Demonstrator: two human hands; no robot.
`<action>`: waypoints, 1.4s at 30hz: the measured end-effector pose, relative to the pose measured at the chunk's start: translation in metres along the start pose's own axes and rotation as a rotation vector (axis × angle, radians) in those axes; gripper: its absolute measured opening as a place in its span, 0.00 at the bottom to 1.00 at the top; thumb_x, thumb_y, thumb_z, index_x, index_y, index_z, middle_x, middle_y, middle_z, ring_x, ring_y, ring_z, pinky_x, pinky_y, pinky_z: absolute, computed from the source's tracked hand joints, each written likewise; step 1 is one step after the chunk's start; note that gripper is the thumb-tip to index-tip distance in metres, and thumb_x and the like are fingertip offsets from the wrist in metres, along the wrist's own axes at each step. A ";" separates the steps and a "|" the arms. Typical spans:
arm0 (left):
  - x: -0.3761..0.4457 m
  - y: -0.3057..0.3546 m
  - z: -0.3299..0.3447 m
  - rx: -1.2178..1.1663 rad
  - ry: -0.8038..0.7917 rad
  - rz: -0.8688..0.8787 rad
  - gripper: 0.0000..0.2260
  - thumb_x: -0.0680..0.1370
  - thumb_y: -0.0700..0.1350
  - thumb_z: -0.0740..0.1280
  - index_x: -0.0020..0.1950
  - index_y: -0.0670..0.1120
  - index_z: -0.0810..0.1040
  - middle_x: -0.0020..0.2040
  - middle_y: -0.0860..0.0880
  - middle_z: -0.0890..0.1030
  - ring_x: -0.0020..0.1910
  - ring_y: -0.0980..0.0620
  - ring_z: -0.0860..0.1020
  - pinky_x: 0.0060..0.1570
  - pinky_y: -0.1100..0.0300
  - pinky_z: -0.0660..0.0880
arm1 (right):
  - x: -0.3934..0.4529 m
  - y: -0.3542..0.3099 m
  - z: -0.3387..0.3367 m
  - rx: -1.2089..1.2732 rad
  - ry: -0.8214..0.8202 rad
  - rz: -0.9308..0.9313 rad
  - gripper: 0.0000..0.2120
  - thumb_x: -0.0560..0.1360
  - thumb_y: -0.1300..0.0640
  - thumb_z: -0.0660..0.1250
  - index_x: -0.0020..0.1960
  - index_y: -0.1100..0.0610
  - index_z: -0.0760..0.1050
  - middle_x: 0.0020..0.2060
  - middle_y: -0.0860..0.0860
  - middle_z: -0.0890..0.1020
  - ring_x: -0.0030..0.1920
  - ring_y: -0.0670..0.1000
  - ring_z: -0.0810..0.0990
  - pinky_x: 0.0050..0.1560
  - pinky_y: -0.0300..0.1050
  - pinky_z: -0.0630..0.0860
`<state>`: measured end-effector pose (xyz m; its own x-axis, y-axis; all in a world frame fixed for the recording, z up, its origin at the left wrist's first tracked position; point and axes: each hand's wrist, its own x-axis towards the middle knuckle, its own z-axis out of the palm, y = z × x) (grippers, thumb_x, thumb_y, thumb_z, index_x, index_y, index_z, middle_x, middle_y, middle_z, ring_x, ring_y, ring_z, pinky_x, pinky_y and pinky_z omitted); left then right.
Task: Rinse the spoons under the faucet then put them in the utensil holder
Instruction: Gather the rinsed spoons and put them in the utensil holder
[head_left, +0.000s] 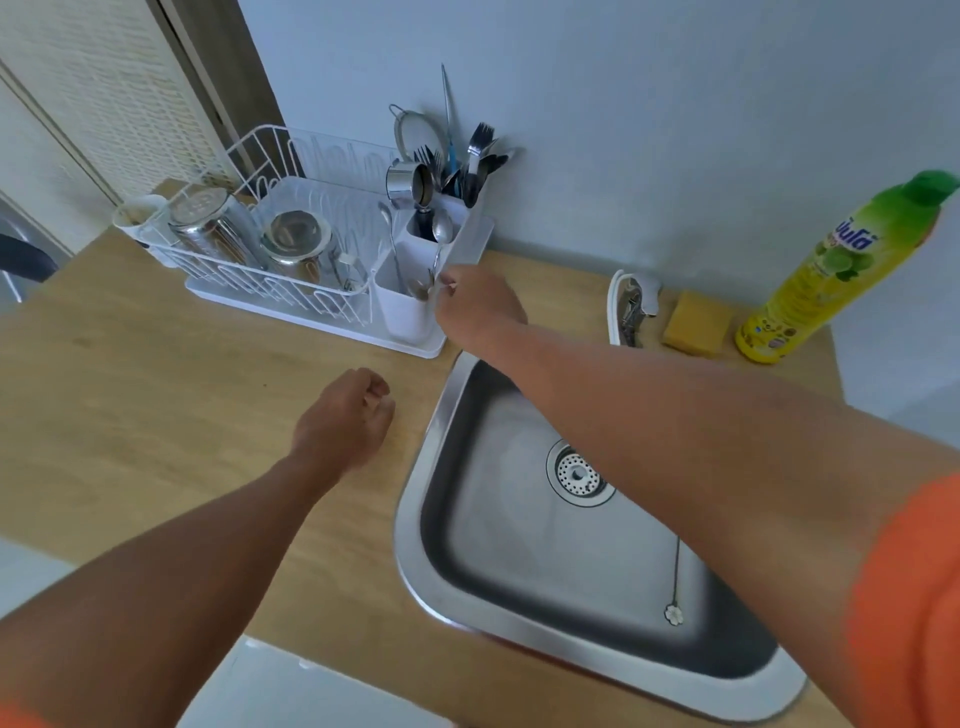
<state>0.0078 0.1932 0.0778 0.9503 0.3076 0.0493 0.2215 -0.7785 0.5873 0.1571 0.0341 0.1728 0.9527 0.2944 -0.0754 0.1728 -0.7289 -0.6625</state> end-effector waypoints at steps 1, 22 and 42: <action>-0.006 -0.005 0.001 0.013 -0.004 0.037 0.05 0.78 0.47 0.71 0.52 0.52 0.79 0.49 0.54 0.81 0.47 0.50 0.79 0.46 0.52 0.78 | -0.006 0.003 0.002 0.004 0.010 0.028 0.14 0.79 0.54 0.57 0.58 0.50 0.80 0.55 0.52 0.83 0.54 0.57 0.80 0.49 0.48 0.76; -0.033 -0.030 0.026 0.475 -0.244 0.318 0.33 0.82 0.63 0.44 0.85 0.48 0.50 0.85 0.50 0.50 0.84 0.51 0.46 0.81 0.45 0.47 | -0.235 0.284 0.012 -0.218 -0.078 0.707 0.17 0.80 0.58 0.59 0.68 0.59 0.69 0.60 0.60 0.79 0.59 0.62 0.80 0.54 0.50 0.76; -0.032 -0.031 0.026 0.471 -0.234 0.296 0.33 0.82 0.64 0.45 0.85 0.50 0.51 0.85 0.53 0.51 0.84 0.53 0.45 0.82 0.47 0.46 | -0.225 0.249 0.039 -0.336 -0.223 0.604 0.05 0.79 0.54 0.55 0.50 0.55 0.67 0.52 0.55 0.83 0.50 0.60 0.82 0.44 0.50 0.70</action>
<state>-0.0234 0.1934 0.0372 0.9974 -0.0459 -0.0550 -0.0371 -0.9876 0.1526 -0.0241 -0.1898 -0.0038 0.8386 -0.1266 -0.5299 -0.2657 -0.9441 -0.1950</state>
